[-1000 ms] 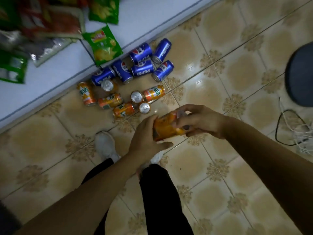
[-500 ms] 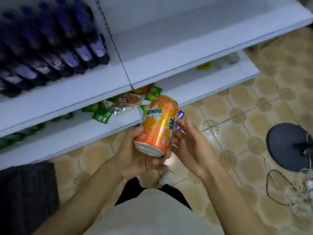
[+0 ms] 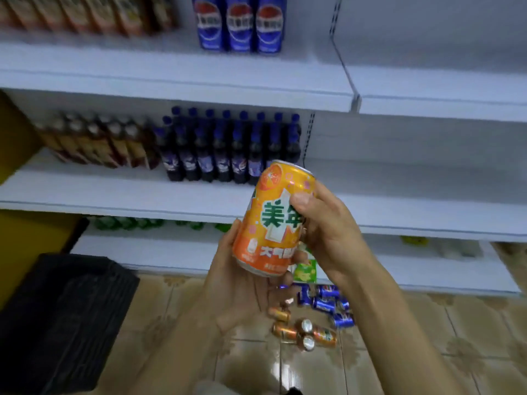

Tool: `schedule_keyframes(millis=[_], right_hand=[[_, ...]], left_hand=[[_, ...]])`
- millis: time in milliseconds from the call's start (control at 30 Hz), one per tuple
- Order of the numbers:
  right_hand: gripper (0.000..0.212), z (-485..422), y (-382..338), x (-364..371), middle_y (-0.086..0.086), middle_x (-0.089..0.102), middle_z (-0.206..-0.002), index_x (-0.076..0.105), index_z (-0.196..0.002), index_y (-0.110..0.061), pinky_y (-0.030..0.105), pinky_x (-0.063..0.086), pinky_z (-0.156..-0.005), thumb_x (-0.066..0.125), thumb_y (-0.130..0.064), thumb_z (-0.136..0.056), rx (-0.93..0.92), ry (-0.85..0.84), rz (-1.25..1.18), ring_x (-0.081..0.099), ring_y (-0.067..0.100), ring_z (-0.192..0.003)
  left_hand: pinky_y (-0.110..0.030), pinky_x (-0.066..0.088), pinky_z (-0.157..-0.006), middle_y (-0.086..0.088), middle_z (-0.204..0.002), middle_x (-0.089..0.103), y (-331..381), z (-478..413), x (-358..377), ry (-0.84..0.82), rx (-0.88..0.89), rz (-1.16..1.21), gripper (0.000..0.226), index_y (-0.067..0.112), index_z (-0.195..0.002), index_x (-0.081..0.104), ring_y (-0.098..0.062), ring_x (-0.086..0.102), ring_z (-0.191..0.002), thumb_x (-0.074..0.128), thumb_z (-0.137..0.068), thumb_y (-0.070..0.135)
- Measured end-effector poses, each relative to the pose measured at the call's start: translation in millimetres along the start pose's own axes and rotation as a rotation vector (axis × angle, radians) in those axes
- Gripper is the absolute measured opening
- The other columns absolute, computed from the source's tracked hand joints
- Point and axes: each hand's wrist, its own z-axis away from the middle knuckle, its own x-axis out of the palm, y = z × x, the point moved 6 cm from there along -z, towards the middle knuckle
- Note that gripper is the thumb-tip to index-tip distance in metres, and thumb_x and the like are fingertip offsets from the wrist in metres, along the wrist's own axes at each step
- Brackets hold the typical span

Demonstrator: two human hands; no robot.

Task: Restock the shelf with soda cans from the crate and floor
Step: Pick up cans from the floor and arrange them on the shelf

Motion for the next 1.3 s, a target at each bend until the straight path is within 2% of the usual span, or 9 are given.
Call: schedule_keyframes(millis=[100, 167, 267, 467, 633, 733, 1033, 1167, 1300], right_hand=[[0.049, -24, -10, 37, -0.003, 0.072, -0.096, 0.065, -0.109, -0.024, 0.023, 0.054, -0.067, 0.080, -0.028, -0.062, -0.095, 0.057, 0.192, 0.070, 0.015, -0.087], [0.046, -40, -15, 77, -0.003, 0.073, -0.096, 0.065, -0.110, -0.024, 0.021, 0.053, -0.071, 0.078, -0.020, -0.067, -0.147, 0.042, 0.257, 0.070, 0.013, -0.090], [0.048, -63, -9, 146, 0.001, 0.073, -0.100, 0.063, -0.115, -0.018, 0.022, 0.054, -0.073, 0.080, -0.008, -0.072, -0.182, -0.014, 0.299, 0.070, 0.013, -0.092], [0.054, -121, 6, 286, -0.007, 0.071, -0.108, 0.058, -0.120, -0.027, 0.023, 0.055, -0.078, 0.074, -0.028, -0.069, -0.245, -0.153, 0.327, 0.068, 0.008, -0.099], [0.066, -148, 21, 359, -0.008, 0.068, -0.114, 0.049, -0.129, -0.026, 0.029, 0.055, -0.087, 0.081, -0.013, -0.072, -0.320, -0.113, 0.402, 0.065, 0.006, -0.105], [0.068, -161, 23, 376, -0.009, 0.067, -0.114, 0.048, -0.129, -0.027, 0.032, 0.055, -0.090, 0.083, -0.016, -0.072, -0.331, -0.049, 0.446, 0.065, 0.005, -0.104], [0.057, -219, -14, 378, -0.017, 0.068, -0.104, 0.053, -0.120, -0.032, 0.016, 0.054, -0.075, 0.082, -0.029, -0.071, -0.392, 0.107, 0.582, 0.064, -0.007, -0.092], [0.053, -264, -49, 358, -0.016, 0.068, -0.100, 0.057, -0.113, -0.027, 0.012, 0.052, -0.070, 0.082, -0.037, -0.068, -0.425, 0.209, 0.668, 0.064, -0.006, -0.087], [0.047, -325, -87, 317, -0.009, 0.068, -0.099, 0.059, -0.110, -0.019, 0.023, 0.053, -0.076, 0.082, -0.024, -0.070, -0.384, 0.289, 0.713, 0.066, 0.005, -0.089]], left_hand=[[-0.040, 0.059, -0.075, -0.019, -0.117, 0.066, 40, 28, -32, 0.234, 0.135, 0.071, 0.061, 0.007, -0.111, 0.071, -0.029, 0.070, -0.086, 0.072, -0.070, 0.053], [-0.041, 0.057, -0.084, -0.018, -0.121, 0.065, 70, 50, -41, 0.324, 0.208, 0.141, 0.058, 0.009, -0.117, 0.067, -0.031, 0.068, -0.100, 0.053, -0.084, 0.054], [-0.043, 0.054, -0.088, -0.019, -0.116, 0.067, 120, 89, -58, 0.389, 0.267, 0.158, 0.057, 0.007, -0.116, 0.065, -0.032, 0.069, -0.100, 0.047, -0.087, 0.052], [-0.030, 0.058, -0.066, -0.017, -0.109, 0.068, 240, 164, -94, 0.360, 0.417, 0.193, 0.053, 0.007, -0.116, 0.067, -0.024, 0.062, -0.087, 0.052, -0.088, 0.050], [-0.032, 0.043, -0.092, -0.016, -0.120, 0.066, 315, 207, -114, 0.324, 0.519, 0.128, 0.053, 0.008, -0.115, 0.070, -0.025, 0.057, -0.113, 0.048, -0.088, 0.049], [-0.037, 0.035, -0.109, -0.016, -0.121, 0.066, 341, 208, -120, 0.262, 0.519, 0.087, 0.053, 0.008, -0.109, 0.072, -0.026, 0.052, -0.126, 0.044, -0.091, 0.049], [-0.039, 0.040, -0.106, -0.013, -0.120, 0.067, 400, 159, -106, 0.161, 0.522, -0.011, 0.051, 0.012, -0.120, 0.065, -0.026, 0.059, -0.117, 0.041, -0.095, 0.048], [-0.040, 0.044, -0.101, -0.007, -0.118, 0.069, 438, 105, -103, 0.258, 0.565, -0.369, 0.056, 0.023, -0.121, 0.063, -0.022, 0.060, -0.115, 0.034, -0.092, 0.061], [-0.035, 0.045, -0.094, 0.005, -0.132, 0.055, 486, 66, -100, 0.460, 0.618, -1.438, 0.067, 0.036, -0.128, 0.044, -0.011, 0.055, -0.113, 0.024, -0.078, 0.077]])
